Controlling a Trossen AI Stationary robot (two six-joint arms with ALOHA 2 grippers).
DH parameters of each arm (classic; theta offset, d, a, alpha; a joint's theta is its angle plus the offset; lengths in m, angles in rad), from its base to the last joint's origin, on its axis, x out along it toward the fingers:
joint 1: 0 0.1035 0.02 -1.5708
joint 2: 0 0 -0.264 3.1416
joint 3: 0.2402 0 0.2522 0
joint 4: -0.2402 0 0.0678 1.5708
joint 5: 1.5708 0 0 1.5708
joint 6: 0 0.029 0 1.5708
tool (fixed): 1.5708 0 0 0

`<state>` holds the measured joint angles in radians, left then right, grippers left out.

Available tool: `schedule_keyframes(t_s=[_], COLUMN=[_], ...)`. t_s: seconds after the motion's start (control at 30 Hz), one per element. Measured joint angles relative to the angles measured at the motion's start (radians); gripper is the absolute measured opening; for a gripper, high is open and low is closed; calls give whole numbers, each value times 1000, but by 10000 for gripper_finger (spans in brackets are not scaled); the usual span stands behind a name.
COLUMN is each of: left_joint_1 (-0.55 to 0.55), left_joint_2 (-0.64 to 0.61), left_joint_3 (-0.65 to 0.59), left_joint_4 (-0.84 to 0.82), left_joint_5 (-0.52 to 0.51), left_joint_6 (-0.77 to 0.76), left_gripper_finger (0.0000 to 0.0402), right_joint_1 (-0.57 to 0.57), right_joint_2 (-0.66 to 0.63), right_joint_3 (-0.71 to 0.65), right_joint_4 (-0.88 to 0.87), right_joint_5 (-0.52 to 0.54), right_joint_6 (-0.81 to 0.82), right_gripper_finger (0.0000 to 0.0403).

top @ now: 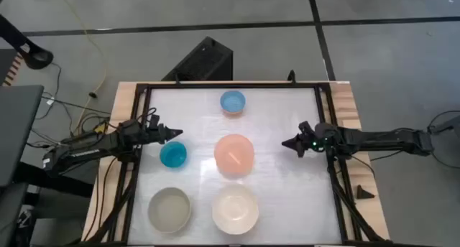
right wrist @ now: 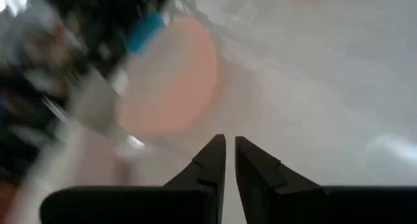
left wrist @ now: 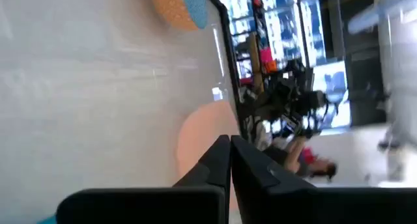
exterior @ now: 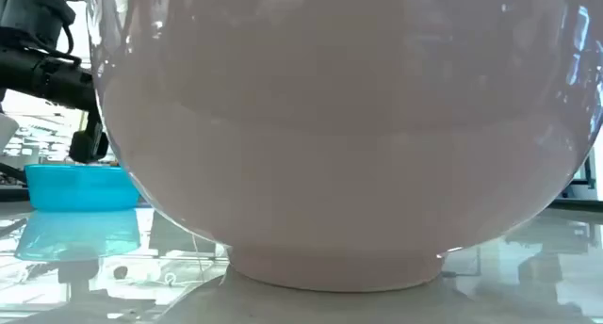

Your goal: Nest bowls inside each other

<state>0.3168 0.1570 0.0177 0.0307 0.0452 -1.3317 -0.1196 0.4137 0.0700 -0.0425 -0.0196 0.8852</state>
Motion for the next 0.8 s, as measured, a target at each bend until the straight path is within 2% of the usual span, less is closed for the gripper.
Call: schedule_keyframes(t_s=[0.1, 0.17, 0.3, 0.43, 0.5, 0.57, 0.63, 0.8], left_joint_1=[-1, -1, -1, 0, 0, 0, 0, 0], left_joint_2=[0, 0, 0, 0, 0, 0, 0, 0], left_joint_3=[0, 0, 0, 0, 0, 0, 0, 0], left_joint_4=[5, 19, 40, 23, 35, 74, 157, 493], left_joint_5=[-15, -49, -131, -251, -312, -348, -357, -357], left_joint_6=[-85, -138, -204, -267, -311, -289, -205, 3], left_gripper_finger=[0, 0, 0, 0, 0, 0, 0, 0], right_joint_1=[0, 0, -6, -5, -5, -6, -7, -5], right_joint_2=[0, 0, 0, 0, 0, 0, 0, 0], right_joint_3=[0, 1, 2, 3, 3, 3, 4, 4], right_joint_4=[67, 109, 268, 402, 468, 535, 589, 743], right_joint_5=[7, 19, 45, 180, 207, 207, 210, 268], right_joint_6=[257, 349, 318, 361, 371, 367, 366, 355], right_gripper_finger=[66, 66, 66, 66, 66, 66, 66, 66])
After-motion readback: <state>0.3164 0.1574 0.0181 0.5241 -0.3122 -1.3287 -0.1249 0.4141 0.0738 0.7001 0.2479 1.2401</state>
